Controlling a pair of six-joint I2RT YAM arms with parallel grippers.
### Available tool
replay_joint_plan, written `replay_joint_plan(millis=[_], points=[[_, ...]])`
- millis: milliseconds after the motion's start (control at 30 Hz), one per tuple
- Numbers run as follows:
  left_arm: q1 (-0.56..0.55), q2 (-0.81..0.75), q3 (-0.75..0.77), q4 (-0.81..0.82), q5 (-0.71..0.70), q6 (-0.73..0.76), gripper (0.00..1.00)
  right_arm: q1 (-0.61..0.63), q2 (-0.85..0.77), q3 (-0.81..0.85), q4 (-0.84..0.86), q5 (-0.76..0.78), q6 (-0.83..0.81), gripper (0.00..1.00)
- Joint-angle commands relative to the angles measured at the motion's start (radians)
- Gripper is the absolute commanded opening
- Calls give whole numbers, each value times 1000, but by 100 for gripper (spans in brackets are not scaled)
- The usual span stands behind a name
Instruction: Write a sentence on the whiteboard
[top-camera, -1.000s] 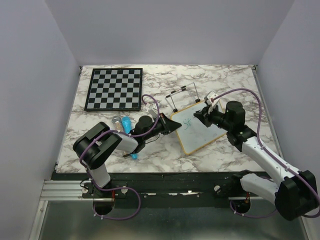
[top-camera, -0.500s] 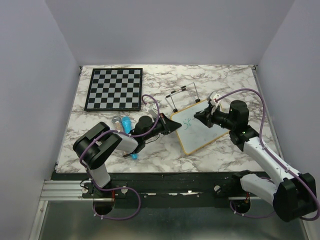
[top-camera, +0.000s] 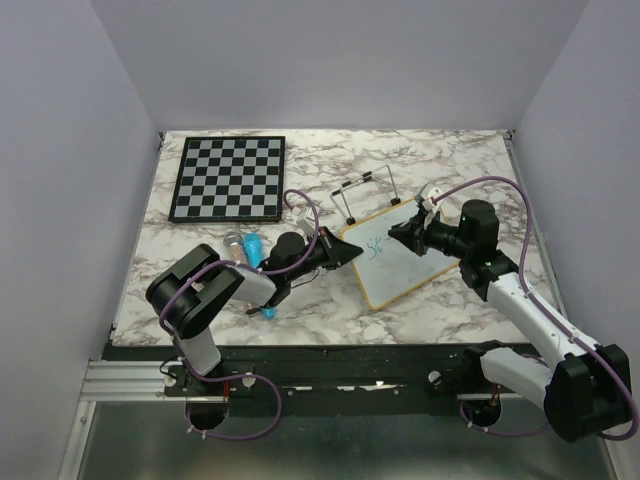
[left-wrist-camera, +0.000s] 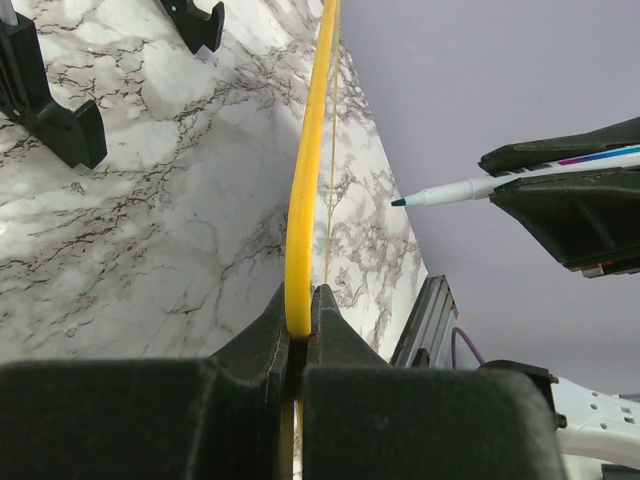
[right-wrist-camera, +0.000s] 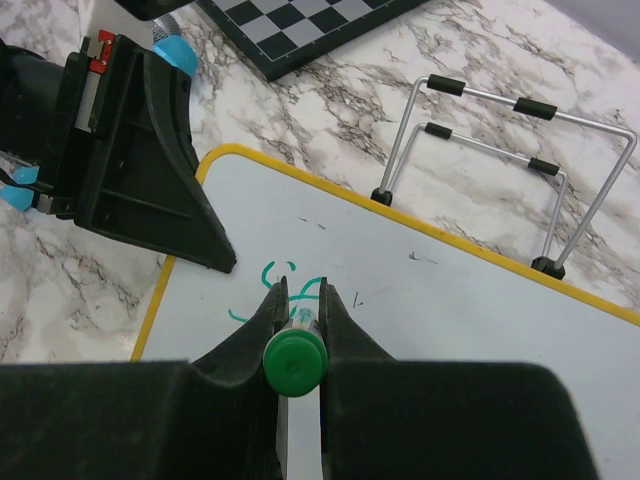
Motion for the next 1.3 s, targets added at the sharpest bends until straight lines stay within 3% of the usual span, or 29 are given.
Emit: replay_joint_plan(millis=[0, 600, 1267], points=[[4, -9, -19, -23, -1, 65, 0, -9, 15, -10, 2, -27, -5, 0], [3, 1, -21, -16, -1, 28, 0, -12, 66, 4, 2, -20, -83, 1], [3, 15, -13, -7, 10, 15, 0, -12, 146, 4, 94, 78, -44, 1]])
